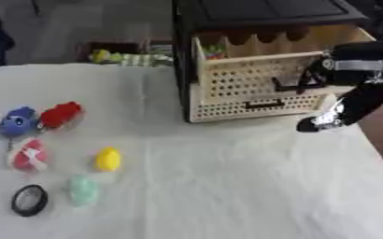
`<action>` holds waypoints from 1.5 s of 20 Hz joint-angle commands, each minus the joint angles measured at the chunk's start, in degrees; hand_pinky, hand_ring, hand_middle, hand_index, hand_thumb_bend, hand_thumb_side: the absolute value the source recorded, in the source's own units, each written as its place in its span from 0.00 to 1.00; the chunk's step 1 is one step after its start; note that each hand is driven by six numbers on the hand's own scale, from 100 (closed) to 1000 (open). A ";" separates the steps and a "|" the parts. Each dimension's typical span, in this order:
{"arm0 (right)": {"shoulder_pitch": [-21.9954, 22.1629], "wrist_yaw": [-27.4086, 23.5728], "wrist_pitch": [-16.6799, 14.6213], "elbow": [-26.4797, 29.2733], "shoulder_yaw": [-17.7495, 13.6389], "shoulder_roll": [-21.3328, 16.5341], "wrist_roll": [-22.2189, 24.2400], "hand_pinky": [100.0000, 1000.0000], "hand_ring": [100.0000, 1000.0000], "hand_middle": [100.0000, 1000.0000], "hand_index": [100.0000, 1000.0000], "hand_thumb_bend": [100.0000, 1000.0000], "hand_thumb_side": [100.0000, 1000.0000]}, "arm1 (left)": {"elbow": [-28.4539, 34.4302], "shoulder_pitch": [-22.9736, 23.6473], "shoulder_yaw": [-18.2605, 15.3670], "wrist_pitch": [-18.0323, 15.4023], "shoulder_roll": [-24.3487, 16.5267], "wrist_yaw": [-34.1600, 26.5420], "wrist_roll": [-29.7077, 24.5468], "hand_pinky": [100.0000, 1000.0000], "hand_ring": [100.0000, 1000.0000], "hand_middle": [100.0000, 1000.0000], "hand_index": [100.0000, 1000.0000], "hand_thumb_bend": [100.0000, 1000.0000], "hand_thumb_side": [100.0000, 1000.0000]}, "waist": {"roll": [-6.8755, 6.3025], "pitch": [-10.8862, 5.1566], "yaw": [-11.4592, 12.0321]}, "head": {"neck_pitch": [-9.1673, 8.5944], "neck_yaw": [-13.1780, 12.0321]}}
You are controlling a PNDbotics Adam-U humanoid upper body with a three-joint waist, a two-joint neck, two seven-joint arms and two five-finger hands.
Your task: Pick up objects from table and place into drawer.
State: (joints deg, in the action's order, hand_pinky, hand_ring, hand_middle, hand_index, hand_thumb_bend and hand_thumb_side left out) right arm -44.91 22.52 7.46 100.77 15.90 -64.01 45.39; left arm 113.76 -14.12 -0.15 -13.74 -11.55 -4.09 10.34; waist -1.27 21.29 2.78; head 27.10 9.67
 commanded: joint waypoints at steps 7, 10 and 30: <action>1.97 -3.23 0.76 4.12 -1.91 -4.10 0.64 0.00 0.00 0.00 0.75 0.49 0.59 | 0.83 -0.43 -0.15 0.20 -1.12 -0.49 -0.17 0.29 0.56 0.57 0.75 0.00 0.88 | 0.17 -1.52 -0.13 | -0.24 0.21; 3.12 -3.63 1.04 5.29 -2.27 -4.70 0.62 0.00 0.00 0.00 0.76 0.49 0.59 | 0.83 -0.43 -0.14 0.24 -1.11 -0.50 -0.19 0.29 0.56 0.57 0.75 0.00 0.88 | 0.17 -1.54 -0.24 | -0.28 0.27; 10.82 -7.73 3.16 13.58 -4.61 -8.41 -0.75 0.00 0.00 0.00 0.78 0.49 0.60 | 0.83 -0.34 -0.13 0.30 -0.97 -0.63 -0.20 0.29 0.56 0.57 0.75 0.00 0.88 | -0.26 -1.76 -0.68 | -0.38 0.53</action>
State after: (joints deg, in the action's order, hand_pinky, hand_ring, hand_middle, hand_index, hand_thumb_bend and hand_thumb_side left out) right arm -33.71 15.50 10.44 112.94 12.33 -70.10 44.74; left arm 113.76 -14.12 -0.15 -13.56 -11.57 -4.47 10.18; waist -1.67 20.86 2.14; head 27.10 10.12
